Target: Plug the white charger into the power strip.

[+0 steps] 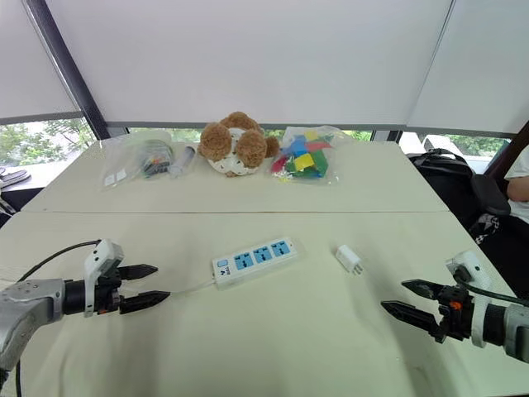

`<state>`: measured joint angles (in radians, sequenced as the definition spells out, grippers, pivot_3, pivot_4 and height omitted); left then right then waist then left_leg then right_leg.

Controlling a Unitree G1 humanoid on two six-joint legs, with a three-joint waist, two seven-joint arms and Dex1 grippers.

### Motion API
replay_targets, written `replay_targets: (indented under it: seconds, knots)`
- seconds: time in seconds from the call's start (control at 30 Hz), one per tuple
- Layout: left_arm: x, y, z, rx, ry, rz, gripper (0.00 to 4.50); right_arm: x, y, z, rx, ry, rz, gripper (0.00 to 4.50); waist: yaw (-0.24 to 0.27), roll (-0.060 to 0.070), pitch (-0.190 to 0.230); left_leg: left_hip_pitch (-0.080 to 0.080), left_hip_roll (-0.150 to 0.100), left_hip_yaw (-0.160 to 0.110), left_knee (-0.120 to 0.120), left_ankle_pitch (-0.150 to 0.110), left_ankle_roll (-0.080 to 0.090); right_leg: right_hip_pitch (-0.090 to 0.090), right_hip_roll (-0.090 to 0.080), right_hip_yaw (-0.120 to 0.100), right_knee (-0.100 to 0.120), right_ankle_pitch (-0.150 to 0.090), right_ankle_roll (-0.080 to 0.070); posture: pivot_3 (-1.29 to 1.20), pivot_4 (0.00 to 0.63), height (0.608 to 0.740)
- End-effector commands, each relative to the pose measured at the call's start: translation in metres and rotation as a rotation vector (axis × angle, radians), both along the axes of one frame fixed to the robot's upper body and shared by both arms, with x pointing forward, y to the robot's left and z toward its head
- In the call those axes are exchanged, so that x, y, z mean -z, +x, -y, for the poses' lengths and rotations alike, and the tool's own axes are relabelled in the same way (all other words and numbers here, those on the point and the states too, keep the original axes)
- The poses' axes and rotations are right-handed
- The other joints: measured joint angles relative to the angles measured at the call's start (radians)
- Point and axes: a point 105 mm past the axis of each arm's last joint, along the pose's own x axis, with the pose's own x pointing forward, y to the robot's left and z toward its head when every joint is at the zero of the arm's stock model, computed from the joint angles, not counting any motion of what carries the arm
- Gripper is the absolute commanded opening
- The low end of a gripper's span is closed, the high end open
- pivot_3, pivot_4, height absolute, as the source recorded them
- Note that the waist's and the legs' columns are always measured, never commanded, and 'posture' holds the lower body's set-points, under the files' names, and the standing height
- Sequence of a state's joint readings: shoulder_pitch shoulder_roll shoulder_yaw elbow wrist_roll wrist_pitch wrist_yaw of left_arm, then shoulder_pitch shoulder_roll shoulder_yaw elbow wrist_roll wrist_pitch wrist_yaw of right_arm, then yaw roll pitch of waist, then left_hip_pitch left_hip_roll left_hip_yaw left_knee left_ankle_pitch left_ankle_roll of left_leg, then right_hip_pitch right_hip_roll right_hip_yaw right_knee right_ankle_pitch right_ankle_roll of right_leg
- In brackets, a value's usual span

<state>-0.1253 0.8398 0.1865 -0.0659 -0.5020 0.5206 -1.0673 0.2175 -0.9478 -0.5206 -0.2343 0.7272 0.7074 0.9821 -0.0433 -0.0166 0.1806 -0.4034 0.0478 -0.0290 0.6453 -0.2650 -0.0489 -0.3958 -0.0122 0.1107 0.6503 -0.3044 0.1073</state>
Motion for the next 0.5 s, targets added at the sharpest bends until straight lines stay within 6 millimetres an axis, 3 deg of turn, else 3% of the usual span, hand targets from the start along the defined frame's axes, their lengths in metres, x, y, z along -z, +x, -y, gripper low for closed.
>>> replay_targets:
  seconds: [0.03,0.5]
  knots:
    - [-0.0073,0.0047,-0.0003,-0.003,0.000,0.030,4.47,-0.0093,0.0033,-0.0038,0.005,-0.008,0.059,4.50,0.000,0.000,0.000,0.000,0.000,0.000,0.000,0.000,0.000,0.000,0.000,0.000,0.000,0.000,0.000,0.00,0.150,0.739]
    - [-0.0073,0.0117,-0.0004,-0.001,0.017,0.063,4.47,-0.0087,0.0054,-0.0069,0.023,0.008,0.065,4.50,0.000,0.000,0.000,0.000,0.000,0.000,0.002,0.000,0.000,0.000,0.000,0.000,0.000,0.000,0.000,0.00,0.150,0.739]
